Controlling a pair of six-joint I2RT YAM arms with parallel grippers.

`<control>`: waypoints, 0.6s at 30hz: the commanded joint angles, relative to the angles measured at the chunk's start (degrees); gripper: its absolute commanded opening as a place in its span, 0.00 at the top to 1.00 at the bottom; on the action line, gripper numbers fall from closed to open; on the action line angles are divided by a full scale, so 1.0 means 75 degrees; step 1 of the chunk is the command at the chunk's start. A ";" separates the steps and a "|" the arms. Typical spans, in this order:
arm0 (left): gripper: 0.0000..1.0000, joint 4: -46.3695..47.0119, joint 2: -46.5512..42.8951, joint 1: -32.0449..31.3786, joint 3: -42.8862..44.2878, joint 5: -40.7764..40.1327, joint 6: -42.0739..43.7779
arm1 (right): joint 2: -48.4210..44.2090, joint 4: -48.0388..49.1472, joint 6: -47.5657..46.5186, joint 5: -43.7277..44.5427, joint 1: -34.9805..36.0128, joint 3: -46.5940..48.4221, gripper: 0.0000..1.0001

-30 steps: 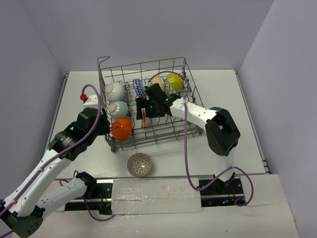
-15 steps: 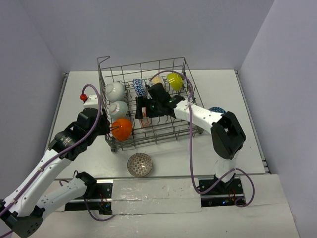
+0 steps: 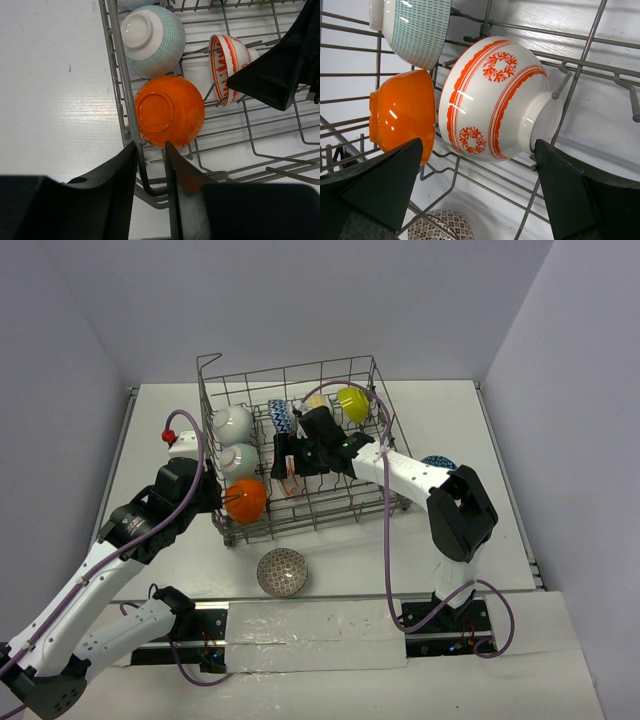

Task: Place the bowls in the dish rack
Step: Move the bowl to the dish rack.

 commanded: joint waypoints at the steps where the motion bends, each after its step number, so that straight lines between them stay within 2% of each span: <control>1: 0.67 0.0304 0.0023 -0.0216 -0.0041 0.0557 0.0072 | -0.0426 0.0601 0.0250 -0.0639 0.0151 0.0047 0.00; 18: 0.68 0.0304 -0.0012 -0.0216 -0.0029 0.0533 0.0049 | -0.0496 0.0753 0.0297 -0.0814 0.0339 0.0141 0.00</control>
